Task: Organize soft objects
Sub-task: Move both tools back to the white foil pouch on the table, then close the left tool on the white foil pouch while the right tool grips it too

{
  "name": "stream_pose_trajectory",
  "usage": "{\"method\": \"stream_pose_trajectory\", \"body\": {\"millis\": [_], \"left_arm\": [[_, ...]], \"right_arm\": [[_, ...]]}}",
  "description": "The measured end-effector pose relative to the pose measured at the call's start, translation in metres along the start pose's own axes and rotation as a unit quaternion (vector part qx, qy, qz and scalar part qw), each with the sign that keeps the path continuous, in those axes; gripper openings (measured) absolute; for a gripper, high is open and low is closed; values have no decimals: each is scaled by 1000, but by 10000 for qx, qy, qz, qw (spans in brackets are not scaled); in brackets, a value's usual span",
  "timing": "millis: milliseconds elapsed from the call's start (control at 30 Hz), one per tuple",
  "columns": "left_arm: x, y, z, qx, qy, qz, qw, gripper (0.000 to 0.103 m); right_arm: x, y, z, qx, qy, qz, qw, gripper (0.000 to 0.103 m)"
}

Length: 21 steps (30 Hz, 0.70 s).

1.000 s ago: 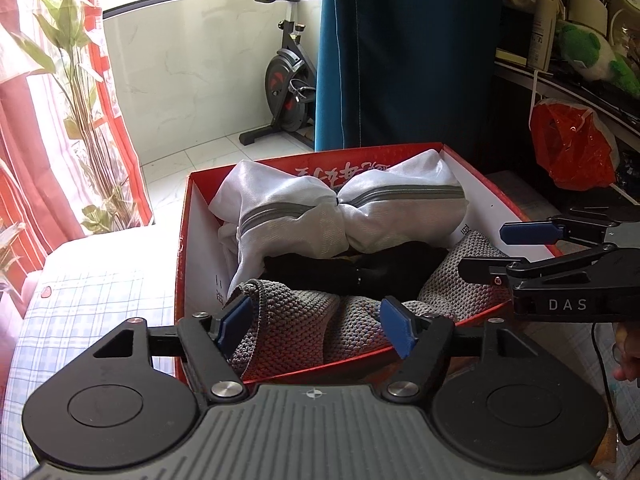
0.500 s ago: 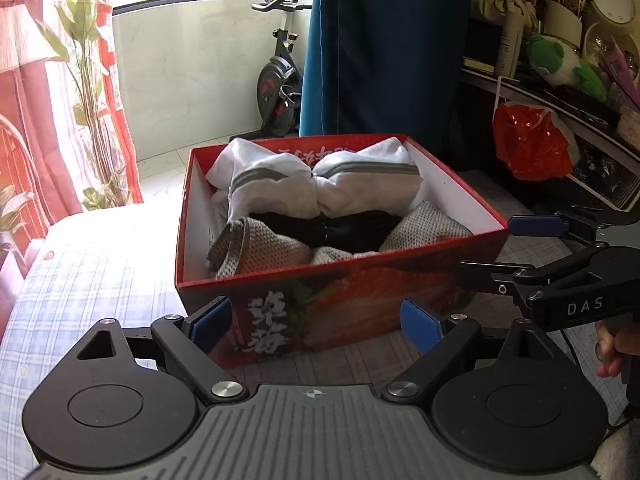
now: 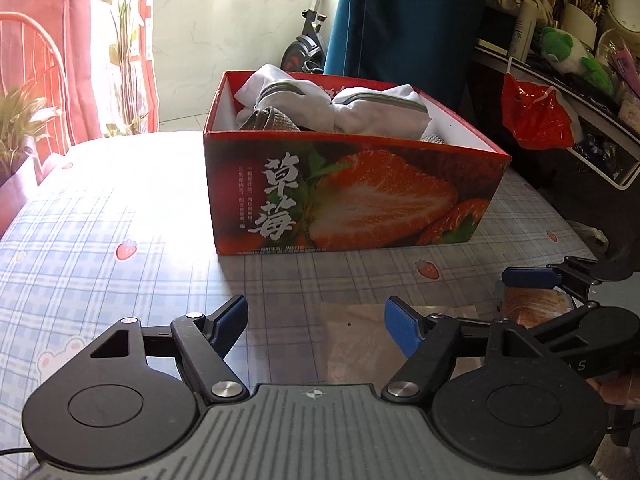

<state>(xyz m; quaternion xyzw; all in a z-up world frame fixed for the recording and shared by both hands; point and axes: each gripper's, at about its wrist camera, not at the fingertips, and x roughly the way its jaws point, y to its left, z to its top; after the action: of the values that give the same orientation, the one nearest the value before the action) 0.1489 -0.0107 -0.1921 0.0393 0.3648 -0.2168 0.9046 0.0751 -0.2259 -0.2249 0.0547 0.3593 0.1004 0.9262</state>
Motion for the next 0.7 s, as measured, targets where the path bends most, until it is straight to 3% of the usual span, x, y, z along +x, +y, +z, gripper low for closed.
{"method": "stream_pose_trajectory", "body": {"millis": [267,400,633,700], "left_arm": [[15,0,-26,-176,172,-73,9997,54],[22,0,-36,-248,326,-155,9990,48],[27,-3,-42,-209,450,-293,9983,44],[30,-4,-46,-196,537,-322,9978,39]], "right_arm": [[3,15,-25,-270,272,177,9991,81],[2,12,-30,-204,330,216,9990,74],[2,12,-30,-301,449,69,9985,73],[3,11,-30,-296,485,28,9984,73]]}}
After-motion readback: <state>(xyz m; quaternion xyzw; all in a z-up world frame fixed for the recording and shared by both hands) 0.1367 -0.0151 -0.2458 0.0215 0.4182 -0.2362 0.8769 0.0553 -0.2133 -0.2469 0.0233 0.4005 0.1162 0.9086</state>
